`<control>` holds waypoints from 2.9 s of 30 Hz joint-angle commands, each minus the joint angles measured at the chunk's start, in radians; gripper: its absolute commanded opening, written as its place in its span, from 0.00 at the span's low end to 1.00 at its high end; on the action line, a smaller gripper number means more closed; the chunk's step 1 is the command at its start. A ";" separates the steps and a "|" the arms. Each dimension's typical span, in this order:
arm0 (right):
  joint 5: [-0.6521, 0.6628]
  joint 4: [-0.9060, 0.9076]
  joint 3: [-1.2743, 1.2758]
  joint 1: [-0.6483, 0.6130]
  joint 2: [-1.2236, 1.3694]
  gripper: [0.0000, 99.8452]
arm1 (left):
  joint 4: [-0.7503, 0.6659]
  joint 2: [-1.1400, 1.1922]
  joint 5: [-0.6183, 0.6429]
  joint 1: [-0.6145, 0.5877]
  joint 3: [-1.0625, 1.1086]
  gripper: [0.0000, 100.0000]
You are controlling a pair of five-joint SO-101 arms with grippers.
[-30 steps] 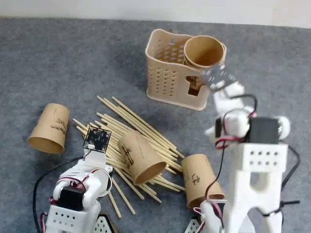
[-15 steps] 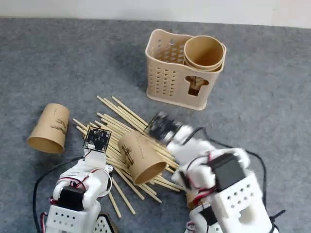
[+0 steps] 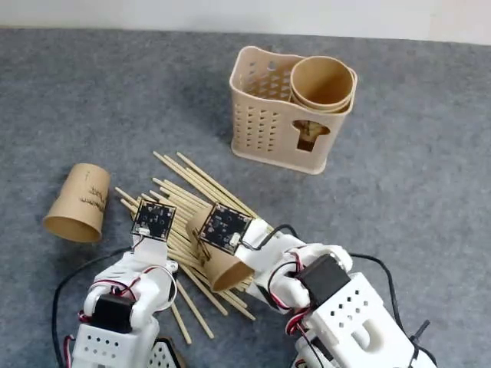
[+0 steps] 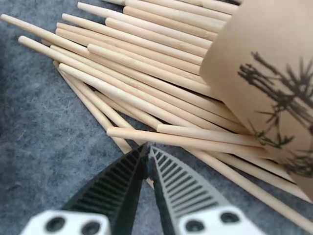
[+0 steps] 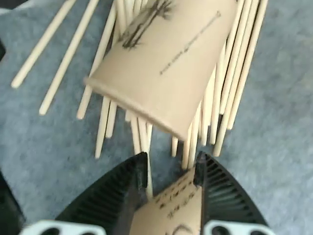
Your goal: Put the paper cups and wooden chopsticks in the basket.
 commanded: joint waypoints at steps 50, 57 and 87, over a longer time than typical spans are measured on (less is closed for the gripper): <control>-0.129 0.050 -0.314 0.315 -0.154 0.01 | 0.005 -0.010 0.006 0.012 0.019 0.01; -0.117 0.062 -0.529 0.467 -0.150 0.01 | 0.005 -0.010 0.006 0.012 0.019 0.01; -0.187 -0.334 -0.633 0.740 0.282 0.01 | 0.005 -0.010 0.006 0.012 0.019 0.01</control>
